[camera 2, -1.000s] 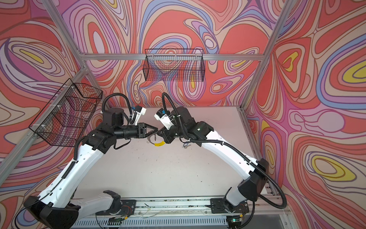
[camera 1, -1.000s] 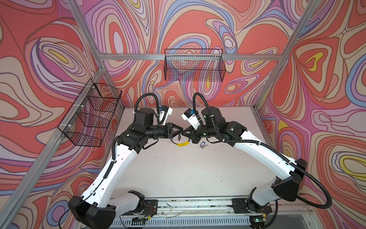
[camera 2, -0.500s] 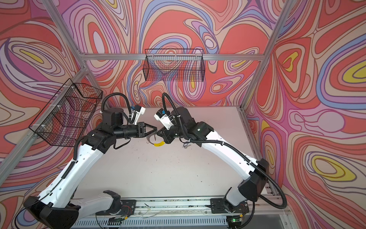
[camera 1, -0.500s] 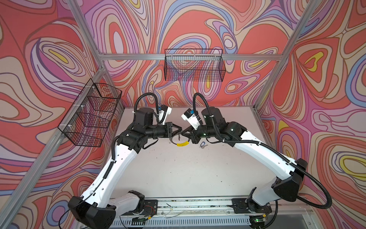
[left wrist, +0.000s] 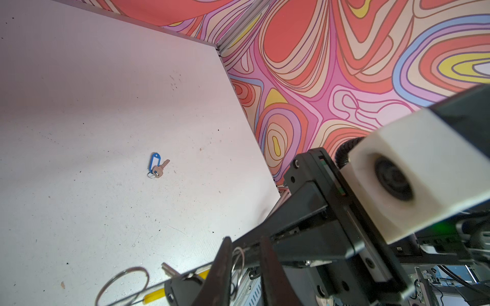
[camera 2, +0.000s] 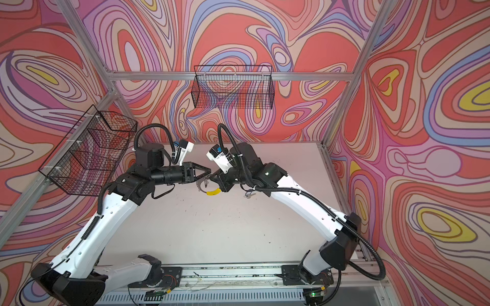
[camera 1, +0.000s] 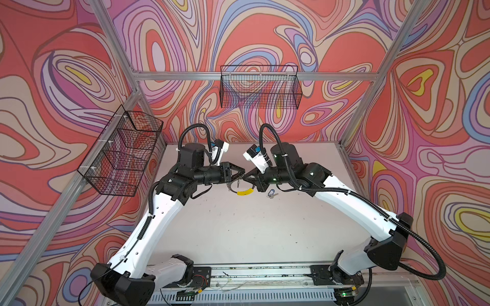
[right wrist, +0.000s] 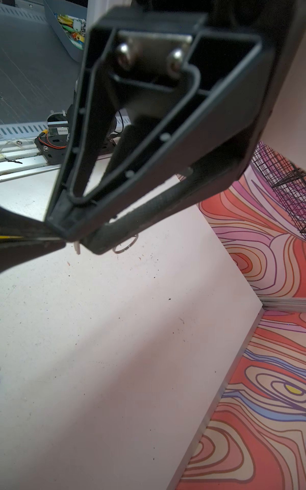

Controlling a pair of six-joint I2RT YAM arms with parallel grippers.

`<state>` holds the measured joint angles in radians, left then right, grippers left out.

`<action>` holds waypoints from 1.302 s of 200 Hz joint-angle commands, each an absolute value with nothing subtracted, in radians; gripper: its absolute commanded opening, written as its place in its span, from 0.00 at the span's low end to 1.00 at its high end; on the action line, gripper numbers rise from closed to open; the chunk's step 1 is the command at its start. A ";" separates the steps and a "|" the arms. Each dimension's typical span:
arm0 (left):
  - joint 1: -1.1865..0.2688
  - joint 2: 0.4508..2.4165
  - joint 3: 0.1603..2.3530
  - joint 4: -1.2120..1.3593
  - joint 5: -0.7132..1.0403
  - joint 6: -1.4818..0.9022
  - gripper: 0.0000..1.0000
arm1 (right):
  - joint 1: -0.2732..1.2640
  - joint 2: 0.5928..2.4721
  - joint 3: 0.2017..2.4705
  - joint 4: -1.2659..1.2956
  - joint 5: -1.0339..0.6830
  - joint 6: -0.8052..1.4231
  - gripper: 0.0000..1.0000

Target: Put the keys on the keyring

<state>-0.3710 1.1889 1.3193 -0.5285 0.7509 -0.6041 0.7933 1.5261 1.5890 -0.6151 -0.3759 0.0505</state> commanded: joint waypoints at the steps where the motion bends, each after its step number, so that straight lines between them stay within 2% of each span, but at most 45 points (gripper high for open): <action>1: -0.359 1.173 1.330 -0.504 0.775 -0.620 0.21 | 0.798 1.501 1.577 -0.583 -0.388 0.043 0.00; 20: -0.351 1.172 1.327 -0.502 0.780 -0.631 0.20 | 0.798 1.500 1.580 -0.583 -0.388 0.043 0.00; 43: -0.345 1.172 1.325 -0.490 0.797 -0.649 0.08 | 0.797 1.499 1.583 -0.584 -0.388 0.042 0.00; 81: -0.337 1.175 1.333 -0.512 0.816 -0.645 0.00 | 0.798 1.501 1.584 -0.585 -0.385 0.041 0.00; 104: -0.337 1.178 1.351 -0.558 0.827 -0.618 0.00 | 0.797 1.502 1.591 -0.586 -0.386 0.041 0.00; 167: -0.337 1.170 1.338 -0.571 0.870 -0.624 0.17 | 0.798 1.509 1.598 -0.583 -0.388 0.040 0.00; 186: -0.337 1.167 1.337 -0.580 0.866 -0.619 0.19 | 0.797 1.508 1.598 -0.582 -0.389 0.040 0.00; 214: -0.336 1.172 1.338 -0.583 0.855 -0.614 0.15 | 0.797 1.509 1.600 -0.582 -0.389 0.040 0.00; 260: -0.336 1.186 1.341 -0.571 0.851 -0.624 0.00 | 0.798 1.503 1.594 -0.583 -0.391 0.044 0.00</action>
<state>-0.3332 1.1870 1.3262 -0.5625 0.8181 -0.6224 0.7937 1.5238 1.5871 -0.6159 -0.3908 0.0502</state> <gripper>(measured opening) 0.046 0.047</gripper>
